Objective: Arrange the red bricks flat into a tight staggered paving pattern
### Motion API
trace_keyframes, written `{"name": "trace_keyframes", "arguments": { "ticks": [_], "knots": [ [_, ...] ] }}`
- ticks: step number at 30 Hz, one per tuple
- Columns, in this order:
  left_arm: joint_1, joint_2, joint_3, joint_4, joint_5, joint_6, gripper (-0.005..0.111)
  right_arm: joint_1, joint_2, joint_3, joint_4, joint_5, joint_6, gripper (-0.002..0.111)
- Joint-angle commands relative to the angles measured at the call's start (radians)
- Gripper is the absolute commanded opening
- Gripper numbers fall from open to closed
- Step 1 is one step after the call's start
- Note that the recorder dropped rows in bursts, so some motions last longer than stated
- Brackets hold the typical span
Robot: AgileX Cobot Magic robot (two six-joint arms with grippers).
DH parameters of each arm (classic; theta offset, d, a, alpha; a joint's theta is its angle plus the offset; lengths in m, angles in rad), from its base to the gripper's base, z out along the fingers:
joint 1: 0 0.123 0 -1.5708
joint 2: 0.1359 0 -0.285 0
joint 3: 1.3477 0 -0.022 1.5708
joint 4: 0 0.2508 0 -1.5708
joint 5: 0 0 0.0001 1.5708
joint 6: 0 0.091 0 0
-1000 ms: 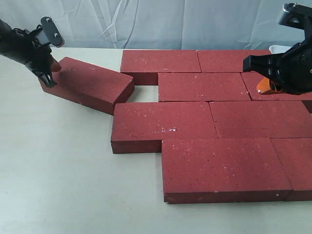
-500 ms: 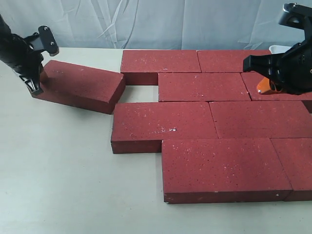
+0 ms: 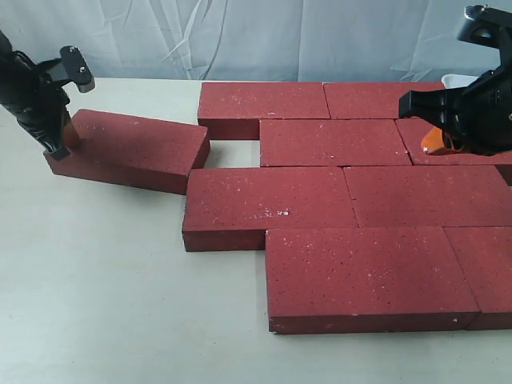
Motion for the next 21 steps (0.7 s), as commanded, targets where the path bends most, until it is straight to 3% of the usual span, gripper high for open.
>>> {"name": "trace_keyframes", "arguments": {
  "ticks": [1,6,10,16,21],
  "knots": [
    [-0.006,0.005,0.021,-0.028,0.129,-0.02,0.0,-0.006,-0.008,0.004,-0.001,-0.012,-0.003,-0.001],
    [-0.006,-0.064,0.001,-0.043,0.112,-0.041,0.0,-0.006,-0.008,0.004,-0.001,-0.012,-0.003,-0.001],
    [-0.011,-0.141,-0.009,-0.138,0.149,-0.017,0.0,-0.006,-0.008,0.004,-0.001,-0.012,-0.003,-0.001],
    [-0.017,-0.18,-0.006,-0.405,0.365,0.281,0.0,-0.006,-0.008,0.004,-0.001,-0.012,-0.003,-0.001],
    [-0.09,-0.176,0.057,-0.341,0.326,0.386,0.0,-0.006,-0.008,0.004,0.001,-0.012,-0.003,-0.001]
  ]
}}
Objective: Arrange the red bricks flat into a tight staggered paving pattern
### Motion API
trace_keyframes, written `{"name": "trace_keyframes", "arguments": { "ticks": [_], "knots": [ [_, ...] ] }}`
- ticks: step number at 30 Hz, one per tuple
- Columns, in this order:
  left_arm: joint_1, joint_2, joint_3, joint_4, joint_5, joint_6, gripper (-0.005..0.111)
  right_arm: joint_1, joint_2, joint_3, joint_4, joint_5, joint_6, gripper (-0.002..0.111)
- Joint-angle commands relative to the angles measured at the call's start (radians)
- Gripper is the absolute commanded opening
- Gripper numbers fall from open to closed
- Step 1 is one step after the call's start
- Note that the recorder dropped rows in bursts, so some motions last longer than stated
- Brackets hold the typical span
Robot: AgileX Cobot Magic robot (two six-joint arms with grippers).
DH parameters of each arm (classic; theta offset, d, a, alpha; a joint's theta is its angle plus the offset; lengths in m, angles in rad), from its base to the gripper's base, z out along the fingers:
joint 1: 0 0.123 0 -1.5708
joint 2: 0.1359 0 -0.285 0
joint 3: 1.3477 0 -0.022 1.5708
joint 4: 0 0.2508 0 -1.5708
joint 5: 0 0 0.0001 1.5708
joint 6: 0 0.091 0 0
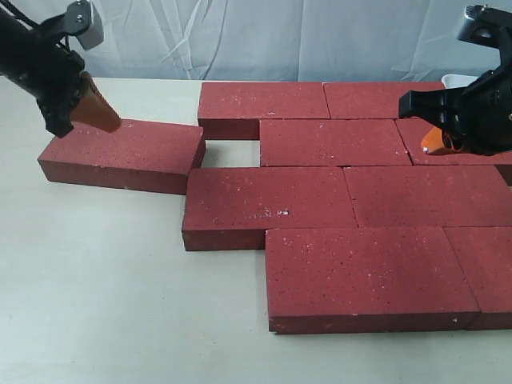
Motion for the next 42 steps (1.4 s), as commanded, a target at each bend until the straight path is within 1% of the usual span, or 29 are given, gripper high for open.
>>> {"name": "trace_keyframes", "arguments": {
  "ticks": [1,2,5,9,12,14,16,20,23,28,31,33,35,39,40,41,42],
  "knots": [
    [-0.072,0.002,0.06,0.054,-0.052,0.074,0.0,-0.006,-0.008,0.004,0.001,-0.012,-0.003,-0.001],
    [-0.11,0.021,0.076,0.098,-0.106,0.074,0.0,-0.006,-0.008,0.004,0.001,-0.012,-0.003,-0.001],
    [-0.158,0.063,0.081,0.109,-0.14,0.074,0.0,-0.006,-0.008,0.004,-0.001,-0.012,-0.003,-0.001],
    [-0.207,0.111,0.081,0.109,-0.177,0.074,0.0,-0.006,-0.008,0.004,-0.001,-0.012,-0.003,-0.001],
    [-0.233,0.143,0.081,0.117,-0.241,0.074,0.0,-0.006,-0.008,0.004,-0.001,-0.012,-0.003,-0.001],
    [-0.238,0.158,0.081,0.11,-0.309,0.074,0.0,-0.006,-0.008,0.004,-0.001,-0.012,-0.003,-0.001],
    [-0.24,0.162,0.081,0.106,-0.347,0.074,0.0,-0.006,-0.008,0.004,-0.001,-0.012,-0.003,-0.001],
    [-0.24,0.162,0.081,0.044,-0.38,0.074,0.0,-0.006,-0.008,0.004,-0.001,-0.012,-0.003,-0.001],
    [-0.243,0.162,0.081,0.034,-0.378,0.074,0.0,-0.006,-0.008,0.004,-0.001,-0.012,-0.003,-0.001],
    [-0.243,0.153,0.081,0.077,-0.313,0.074,0.0,-0.006,-0.008,0.004,-0.001,-0.012,-0.003,-0.001],
    [-0.243,0.09,0.079,0.093,-0.269,0.075,0.0,-0.006,-0.008,0.004,-0.001,-0.012,-0.003,-0.001],
    [-0.232,0.038,0.079,0.094,-0.291,0.072,0.0,-0.006,-0.008,0.004,-0.001,-0.012,-0.003,-0.001],
    [-0.203,-0.012,0.079,0.094,-0.366,0.031,0.0,-0.006,-0.008,0.004,-0.001,-0.012,-0.003,-0.001],
    [-0.102,-0.058,0.079,0.094,-0.556,-0.217,0.0,-0.006,-0.008,0.004,-0.001,-0.012,-0.003,-0.001],
    [-0.078,-0.058,0.079,0.094,-0.589,-0.286,0.0,-0.006,-0.008,0.004,-0.001,-0.012,-0.003,-0.001],
    [-0.038,-0.055,0.079,0.094,-0.621,-0.385,0.0,-0.006,-0.008,0.004,-0.001,-0.012,-0.003,-0.001],
    [-0.013,-0.046,0.079,0.094,-0.634,-0.442,0.0,-0.006,-0.008,0.004,-0.001,-0.012,-0.003,-0.001]
  ]
}}
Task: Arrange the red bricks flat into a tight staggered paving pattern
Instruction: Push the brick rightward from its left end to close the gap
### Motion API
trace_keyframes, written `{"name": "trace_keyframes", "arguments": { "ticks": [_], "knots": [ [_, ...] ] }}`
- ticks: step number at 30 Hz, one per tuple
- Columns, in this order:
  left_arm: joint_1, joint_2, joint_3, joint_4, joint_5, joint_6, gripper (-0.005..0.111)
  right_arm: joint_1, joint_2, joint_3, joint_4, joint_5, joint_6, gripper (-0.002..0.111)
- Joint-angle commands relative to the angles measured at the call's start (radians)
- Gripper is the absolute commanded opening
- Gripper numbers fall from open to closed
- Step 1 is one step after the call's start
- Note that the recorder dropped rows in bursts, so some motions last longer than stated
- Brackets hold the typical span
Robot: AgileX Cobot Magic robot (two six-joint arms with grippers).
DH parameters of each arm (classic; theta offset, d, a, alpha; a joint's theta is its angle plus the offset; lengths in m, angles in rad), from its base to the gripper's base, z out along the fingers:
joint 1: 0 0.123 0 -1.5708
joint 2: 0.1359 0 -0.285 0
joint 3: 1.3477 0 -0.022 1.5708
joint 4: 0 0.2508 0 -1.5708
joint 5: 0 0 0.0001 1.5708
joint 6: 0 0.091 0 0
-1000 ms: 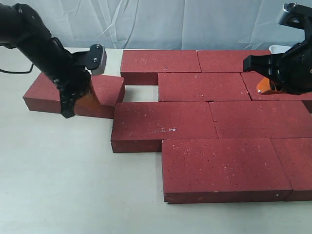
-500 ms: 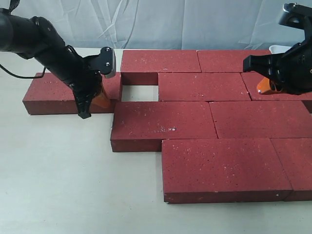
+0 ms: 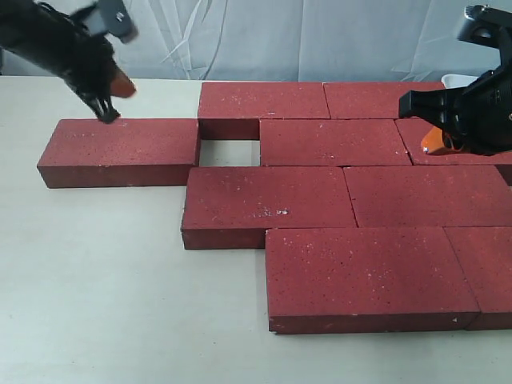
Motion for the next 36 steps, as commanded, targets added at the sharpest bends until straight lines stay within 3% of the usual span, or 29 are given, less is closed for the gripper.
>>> {"name": "trace_keyframes", "arguments": {
  "ticks": [1,5,12,29,36],
  "knots": [
    [0.127,0.012,0.0,-0.002,-0.121,-0.328,0.0,-0.006,-0.008,0.004,-0.001,-0.012,-0.003,-0.001],
    [0.238,0.073,0.0,0.037,-0.127,-0.508,0.0,-0.006,-0.008,0.004,-0.001,-0.012,-0.003,-0.001],
    [0.309,0.181,0.0,0.128,-0.173,-0.674,0.0,-0.006,-0.008,0.004,-0.001,-0.012,-0.003,-0.001],
    [0.253,0.278,0.0,0.026,-0.149,-0.667,0.0,-0.006,-0.008,0.004,-0.001,-0.012,-0.003,-0.001],
    [0.222,0.278,0.0,-0.088,-0.144,-0.537,0.0,-0.006,-0.008,0.004,-0.001,-0.012,-0.003,-0.001]
  ]
}}
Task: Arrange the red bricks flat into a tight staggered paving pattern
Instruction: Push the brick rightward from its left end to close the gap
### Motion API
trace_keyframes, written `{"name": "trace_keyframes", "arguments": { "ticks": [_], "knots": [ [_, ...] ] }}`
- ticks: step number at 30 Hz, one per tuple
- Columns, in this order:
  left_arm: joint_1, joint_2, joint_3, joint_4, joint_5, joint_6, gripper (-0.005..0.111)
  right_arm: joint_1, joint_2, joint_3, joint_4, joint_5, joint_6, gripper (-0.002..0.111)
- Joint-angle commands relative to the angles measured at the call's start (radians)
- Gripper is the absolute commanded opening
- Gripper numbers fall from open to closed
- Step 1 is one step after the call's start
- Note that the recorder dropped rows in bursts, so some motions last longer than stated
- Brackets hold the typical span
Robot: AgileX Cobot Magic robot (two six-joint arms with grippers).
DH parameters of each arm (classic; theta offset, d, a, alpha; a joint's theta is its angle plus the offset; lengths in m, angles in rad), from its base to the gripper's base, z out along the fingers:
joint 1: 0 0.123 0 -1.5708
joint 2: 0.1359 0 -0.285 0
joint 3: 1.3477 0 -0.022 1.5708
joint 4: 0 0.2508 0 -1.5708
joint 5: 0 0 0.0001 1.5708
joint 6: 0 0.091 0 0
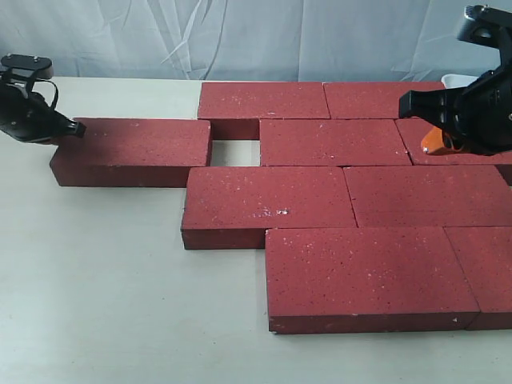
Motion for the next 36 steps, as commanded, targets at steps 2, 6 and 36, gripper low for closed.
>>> {"name": "trace_keyframes", "arguments": {
  "ticks": [2,6,36],
  "knots": [
    [-0.029,0.004,0.002,-0.083,0.002,0.044,0.0,-0.006,-0.008,0.004,-0.001,-0.012,-0.003,-0.001],
    [-0.049,0.006,0.002,-0.1,0.009,0.042,0.0,-0.006,-0.008,0.004,-0.001,-0.012,-0.003,-0.001],
    [-0.145,0.006,0.002,-0.253,0.052,0.046,0.0,-0.006,-0.008,0.004,-0.001,-0.012,-0.003,-0.001]
  ]
}}
